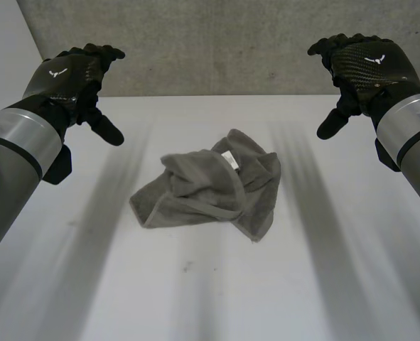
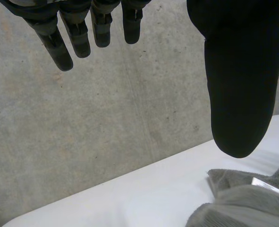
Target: Fold the towel.
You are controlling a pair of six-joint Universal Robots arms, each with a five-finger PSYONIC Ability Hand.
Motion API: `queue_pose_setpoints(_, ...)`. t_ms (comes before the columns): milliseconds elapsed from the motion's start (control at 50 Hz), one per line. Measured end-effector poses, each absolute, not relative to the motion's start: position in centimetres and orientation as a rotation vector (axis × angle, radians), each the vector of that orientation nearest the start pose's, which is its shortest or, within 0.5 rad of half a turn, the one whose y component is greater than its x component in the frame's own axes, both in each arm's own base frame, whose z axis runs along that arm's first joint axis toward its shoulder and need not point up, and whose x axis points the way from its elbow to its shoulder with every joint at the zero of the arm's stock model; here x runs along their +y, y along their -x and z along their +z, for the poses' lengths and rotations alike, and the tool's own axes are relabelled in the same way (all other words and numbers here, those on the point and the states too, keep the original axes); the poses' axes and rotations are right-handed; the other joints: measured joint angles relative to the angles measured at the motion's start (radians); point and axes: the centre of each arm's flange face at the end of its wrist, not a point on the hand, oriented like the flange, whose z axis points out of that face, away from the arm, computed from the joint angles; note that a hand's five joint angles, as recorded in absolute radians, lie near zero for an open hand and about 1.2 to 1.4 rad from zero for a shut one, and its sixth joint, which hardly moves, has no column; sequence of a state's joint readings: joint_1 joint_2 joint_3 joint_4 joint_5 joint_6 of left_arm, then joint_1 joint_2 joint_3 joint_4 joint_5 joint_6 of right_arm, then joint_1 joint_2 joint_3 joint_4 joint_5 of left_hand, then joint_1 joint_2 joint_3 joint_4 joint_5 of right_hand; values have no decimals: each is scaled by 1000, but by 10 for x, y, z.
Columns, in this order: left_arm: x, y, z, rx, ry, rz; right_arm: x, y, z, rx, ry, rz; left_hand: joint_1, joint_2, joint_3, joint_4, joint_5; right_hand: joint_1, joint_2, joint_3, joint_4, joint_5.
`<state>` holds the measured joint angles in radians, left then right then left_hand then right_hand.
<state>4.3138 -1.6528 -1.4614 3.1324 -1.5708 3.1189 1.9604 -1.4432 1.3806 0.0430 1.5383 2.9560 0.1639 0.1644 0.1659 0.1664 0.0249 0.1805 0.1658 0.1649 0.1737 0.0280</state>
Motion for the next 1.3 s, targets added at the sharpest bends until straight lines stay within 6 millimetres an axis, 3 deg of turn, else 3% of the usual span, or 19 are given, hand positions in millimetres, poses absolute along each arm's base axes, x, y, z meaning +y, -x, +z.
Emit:
queue_pose_setpoints(300, -257, 251, 304, 2436, -474, -2378, -265, -259, 309, 2003, 705, -2048, 0, 0, 0, 0, 0, 0, 0, 0, 0, 0)
queue_pose_setpoints(500, -283, 274, 255, 2552, -662, -2243, -280, -266, 272, 2108, 859, -1981, 23, 23, 19, 18, 0, 0, 0, 0, 0, 0)
queue_pose_setpoints(660, -324, 307, 212, 2496, -864, -2233, -294, -271, 224, 2224, 908, -1839, 108, 107, 105, 105, 65, 0, 0, 0, 0, 0)
queue_pose_setpoints(760, -345, 333, 181, 2438, -973, -2228, -300, -274, 199, 2276, 918, -1765, 261, 261, 259, 256, 223, 0, 0, 0, 0, 0)
queue_pose_setpoints(880, -354, 346, 154, 2430, -1027, -2197, -309, -275, 188, 2298, 901, -1742, 399, 399, 397, 390, 353, 0, 0, 0, 0, 1)
queue_pose_setpoints(940, -353, 350, 146, 2441, -1045, -2180, -316, -275, 187, 2299, 861, -1738, 706, 709, 707, 688, 651, 0, 0, 0, 0, 1)
queue_pose_setpoints(1020, -347, 354, 145, 2451, -1066, -2172, -324, -277, 185, 2289, 793, -1728, 936, 951, 947, 944, 905, 0, 0, 0, 0, 1)
queue_pose_setpoints(1100, -337, 355, 154, 2454, -1085, -2172, -333, -282, 183, 2268, 739, -1701, 977, 1014, 1006, 1009, 956, 0, 0, 0, 0, 1)
queue_pose_setpoints(1200, -321, 349, 178, 2450, -1098, -2176, -341, -289, 181, 2244, 711, -1651, 989, 1043, 1036, 1041, 982, 0, 0, 0, 0, 1)
queue_pose_setpoints(1240, -303, 339, 201, 2431, -1109, -2185, -348, -296, 180, 2230, 698, -1601, 989, 1048, 1042, 1046, 986, 0, 0, 0, 0, 1)
queue_pose_setpoints(1300, -290, 330, 215, 2413, -1126, -2190, -352, -301, 179, 2222, 689, -1566, 989, 1050, 1044, 1048, 987, 0, 0, 0, 0, 1)
